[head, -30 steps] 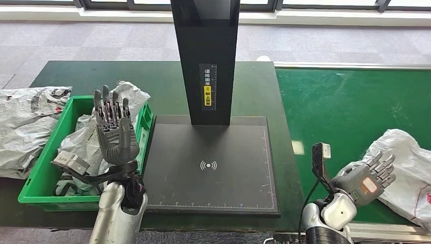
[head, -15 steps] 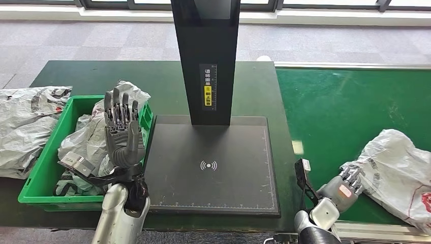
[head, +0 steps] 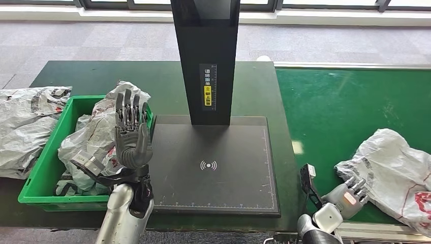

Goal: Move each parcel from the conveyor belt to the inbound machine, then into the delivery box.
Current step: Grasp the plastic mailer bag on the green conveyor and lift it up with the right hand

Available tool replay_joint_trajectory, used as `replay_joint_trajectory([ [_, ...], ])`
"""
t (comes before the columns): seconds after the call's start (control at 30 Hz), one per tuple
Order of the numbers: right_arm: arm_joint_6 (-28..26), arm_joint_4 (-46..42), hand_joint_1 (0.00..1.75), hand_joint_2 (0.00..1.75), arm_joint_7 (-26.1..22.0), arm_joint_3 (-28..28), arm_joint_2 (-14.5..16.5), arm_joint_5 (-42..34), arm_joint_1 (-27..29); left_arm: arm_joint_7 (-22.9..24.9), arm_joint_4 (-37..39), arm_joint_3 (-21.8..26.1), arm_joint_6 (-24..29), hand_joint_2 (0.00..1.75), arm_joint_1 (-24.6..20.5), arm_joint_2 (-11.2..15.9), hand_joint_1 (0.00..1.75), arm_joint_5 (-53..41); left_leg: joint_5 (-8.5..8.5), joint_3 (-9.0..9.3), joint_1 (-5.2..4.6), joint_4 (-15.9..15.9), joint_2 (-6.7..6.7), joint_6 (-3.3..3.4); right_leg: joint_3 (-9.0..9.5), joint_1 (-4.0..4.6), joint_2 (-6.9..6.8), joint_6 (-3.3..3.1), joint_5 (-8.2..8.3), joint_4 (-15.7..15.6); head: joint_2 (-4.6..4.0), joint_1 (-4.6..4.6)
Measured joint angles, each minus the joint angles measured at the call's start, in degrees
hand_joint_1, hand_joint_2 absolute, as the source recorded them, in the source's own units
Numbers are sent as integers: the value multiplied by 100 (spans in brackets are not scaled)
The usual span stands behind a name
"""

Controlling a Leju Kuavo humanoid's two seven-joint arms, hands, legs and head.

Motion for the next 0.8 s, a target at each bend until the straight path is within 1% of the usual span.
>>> replay_joint_trajectory([
  [0.1, -55, -1, 0, 175, 86, -73, -58, 0, 43, 0, 50, -24, -2, 175, -8, 0, 0, -9, 0, 0, 0, 0, -1, 0, 0, 0, 0, 0, 0, 0, 0, 0],
  [0.3, -115, -2, 0, 175, 67, -239, -128, 0, 185, 0, 180, -34, -57, 175, -19, 2, 0, -10, -4, -1, 0, 0, 1, 4, 0, 0, 1, 0, -1, -1, 0, 0],
  [0.6, -201, -2, 0, 175, 176, -268, -212, 0, 215, 0, 319, -33, -103, 175, -23, 2, 0, -10, -3, 0, 0, 0, 3, 4, 0, 0, 2, 1, -1, -1, 0, 0],
  [0.7, -245, -1, 0, 175, 132, -275, -264, 0, 208, 0, 357, -34, -103, 175, -25, 1, 0, -12, -3, 0, 0, 0, 3, 4, 0, 0, 2, 1, -1, -1, 0, 0],
  [0.8, -260, 29, 0, 175, -87, -355, -290, 0, 170, 0, 383, -35, -103, 175, -27, 1, 0, -17, -3, -1, 0, 0, 3, 4, 0, 0, 2, 1, -1, -1, 0, 0],
])
